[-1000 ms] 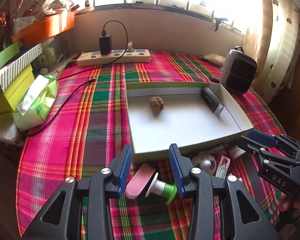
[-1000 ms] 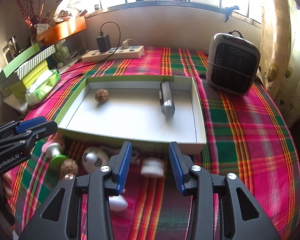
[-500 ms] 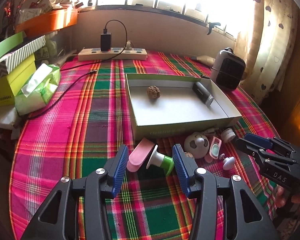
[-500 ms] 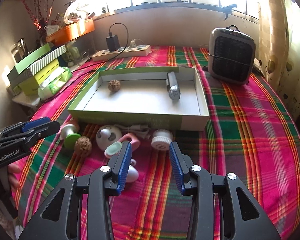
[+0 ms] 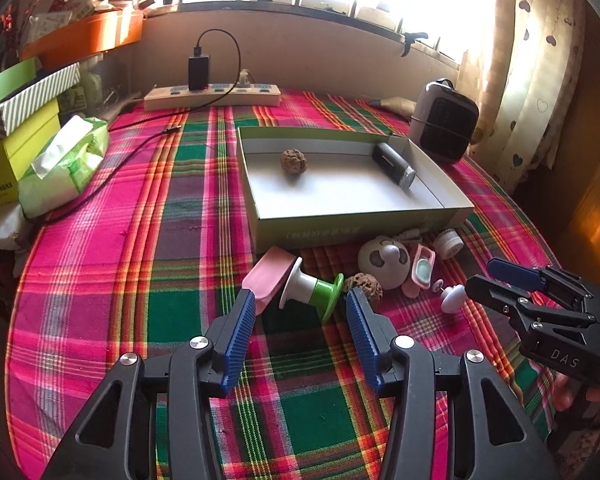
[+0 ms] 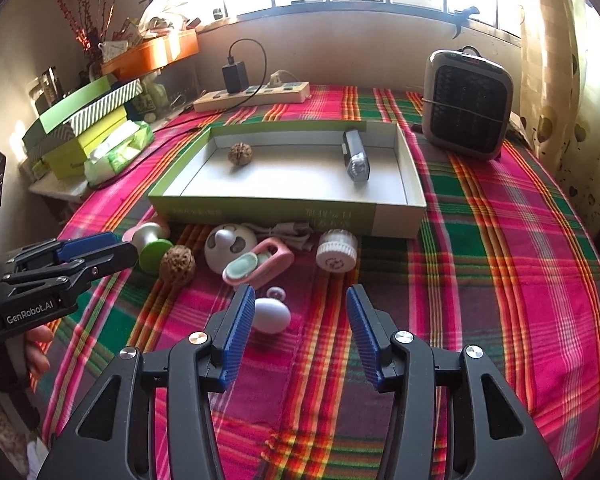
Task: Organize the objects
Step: 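Withdraw both tools from box toward remaining objects on the cloth, then close left tool on white-green spool while right tool closes on white egg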
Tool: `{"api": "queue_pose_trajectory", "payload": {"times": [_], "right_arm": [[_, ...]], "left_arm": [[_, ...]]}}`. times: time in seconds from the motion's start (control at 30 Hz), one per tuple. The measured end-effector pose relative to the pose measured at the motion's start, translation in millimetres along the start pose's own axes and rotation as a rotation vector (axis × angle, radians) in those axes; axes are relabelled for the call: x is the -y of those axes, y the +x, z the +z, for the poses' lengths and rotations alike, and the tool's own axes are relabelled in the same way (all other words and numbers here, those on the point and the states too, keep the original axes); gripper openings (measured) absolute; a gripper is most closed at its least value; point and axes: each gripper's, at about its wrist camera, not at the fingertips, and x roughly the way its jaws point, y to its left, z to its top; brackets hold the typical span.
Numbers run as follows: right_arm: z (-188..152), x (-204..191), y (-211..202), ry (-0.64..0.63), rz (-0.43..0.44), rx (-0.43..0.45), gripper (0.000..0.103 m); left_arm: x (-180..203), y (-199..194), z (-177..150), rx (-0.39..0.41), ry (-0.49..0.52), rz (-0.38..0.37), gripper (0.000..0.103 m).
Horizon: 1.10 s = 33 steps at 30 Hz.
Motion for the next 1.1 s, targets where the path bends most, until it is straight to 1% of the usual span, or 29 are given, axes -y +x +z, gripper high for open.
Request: {"api": "queue_pose_trajectory", "payload": {"times": [0.43,0.67,1.0,1.1], "right_arm": [[-6.9,-6.4,13.9,-0.014,0.016,-0.049,0.049],[-5.7,-9.0,23.5,-0.024,0.004,-0.078,0.049],[-6.2,-7.6,24.4,-0.032,-0.012,-0.075,0.049],[-6.6,-7.3,24.1,-0.034,-0.014,-0.073,0.044]], "left_arm": [[6.3,7.8,0.1,-0.010,0.023,-0.005,0.046],[11.4,11.2,2.7,-0.011,0.044,0.003,0.046],[12.5,16.7,6.3,-0.010,0.046,0.002,0.046],[10.1,17.0,7.1,-0.011,0.037,0.008,0.046]]}}
